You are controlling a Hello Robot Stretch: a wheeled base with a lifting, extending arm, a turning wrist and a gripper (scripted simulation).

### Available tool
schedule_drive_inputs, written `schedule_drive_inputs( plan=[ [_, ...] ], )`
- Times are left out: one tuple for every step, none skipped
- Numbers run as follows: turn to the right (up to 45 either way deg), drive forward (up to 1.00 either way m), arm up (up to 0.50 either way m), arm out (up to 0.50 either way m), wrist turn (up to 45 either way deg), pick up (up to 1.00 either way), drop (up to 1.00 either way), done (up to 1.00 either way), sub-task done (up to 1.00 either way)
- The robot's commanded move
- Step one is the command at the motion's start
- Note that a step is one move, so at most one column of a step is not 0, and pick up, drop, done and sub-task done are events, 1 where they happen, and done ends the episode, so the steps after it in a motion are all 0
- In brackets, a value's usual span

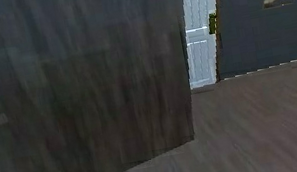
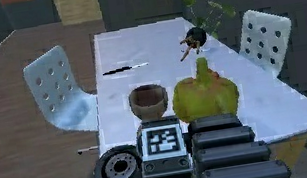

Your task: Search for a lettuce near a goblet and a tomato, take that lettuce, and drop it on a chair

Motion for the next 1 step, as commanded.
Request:
schedule_drive_inputs(
  plan=[
    [0.0, 0.80, 0.00, 0.00, 0.0, 0.00, 0.00, 0.00, 0.00]
  ],
)
